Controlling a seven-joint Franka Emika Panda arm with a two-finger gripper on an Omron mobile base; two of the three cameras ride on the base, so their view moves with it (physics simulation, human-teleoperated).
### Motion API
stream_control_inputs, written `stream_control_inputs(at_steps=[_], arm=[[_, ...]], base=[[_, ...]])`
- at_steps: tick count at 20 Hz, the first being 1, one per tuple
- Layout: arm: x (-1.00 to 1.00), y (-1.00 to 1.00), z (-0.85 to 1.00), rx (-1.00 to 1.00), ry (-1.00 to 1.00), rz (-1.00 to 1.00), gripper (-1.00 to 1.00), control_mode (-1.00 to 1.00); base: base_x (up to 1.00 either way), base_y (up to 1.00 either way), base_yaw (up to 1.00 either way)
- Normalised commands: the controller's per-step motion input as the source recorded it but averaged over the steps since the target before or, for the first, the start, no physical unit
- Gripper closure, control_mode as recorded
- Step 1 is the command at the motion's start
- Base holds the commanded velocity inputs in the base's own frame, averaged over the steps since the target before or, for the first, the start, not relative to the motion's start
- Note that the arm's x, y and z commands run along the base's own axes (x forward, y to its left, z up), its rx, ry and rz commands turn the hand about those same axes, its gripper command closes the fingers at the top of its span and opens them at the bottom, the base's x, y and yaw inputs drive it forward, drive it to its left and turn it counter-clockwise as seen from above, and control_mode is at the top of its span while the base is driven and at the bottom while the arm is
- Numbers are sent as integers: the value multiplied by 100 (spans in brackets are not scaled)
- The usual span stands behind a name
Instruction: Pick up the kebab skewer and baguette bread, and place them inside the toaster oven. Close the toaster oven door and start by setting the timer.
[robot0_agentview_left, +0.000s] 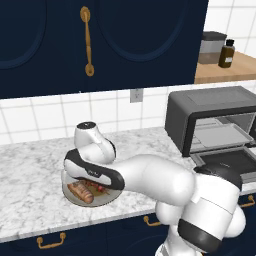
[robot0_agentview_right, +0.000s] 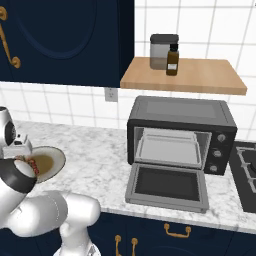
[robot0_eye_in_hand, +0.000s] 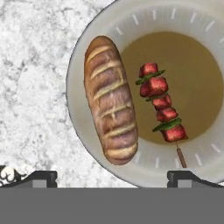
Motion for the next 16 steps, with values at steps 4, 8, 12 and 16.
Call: stream_control_inputs(at_steps=[4,8,12,16], arm=[[19,20,-18,0,0,0,-100,-100],[13,-18,-34,0,0,0,-100,-100],[3,-1,-54,0,0,0,-100,-100],[4,5,-41,0,0,0,-100,-100]], base=[[0,0,0],[0,0,0],[0,0,0],[0,0,0]])
